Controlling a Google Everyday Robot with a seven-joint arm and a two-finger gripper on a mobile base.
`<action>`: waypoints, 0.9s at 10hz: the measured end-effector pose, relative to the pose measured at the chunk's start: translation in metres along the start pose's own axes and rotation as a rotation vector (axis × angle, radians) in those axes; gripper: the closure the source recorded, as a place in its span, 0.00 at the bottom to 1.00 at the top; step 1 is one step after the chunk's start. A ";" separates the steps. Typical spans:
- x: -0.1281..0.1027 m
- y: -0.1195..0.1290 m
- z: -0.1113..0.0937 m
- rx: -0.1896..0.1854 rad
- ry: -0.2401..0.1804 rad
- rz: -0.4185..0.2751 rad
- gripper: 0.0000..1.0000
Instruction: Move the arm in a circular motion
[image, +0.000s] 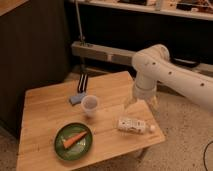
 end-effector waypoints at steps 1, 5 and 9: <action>0.027 0.009 0.001 0.011 0.001 0.006 0.20; 0.117 0.071 -0.004 0.029 -0.023 -0.087 0.20; 0.146 0.181 -0.018 -0.001 -0.092 -0.332 0.20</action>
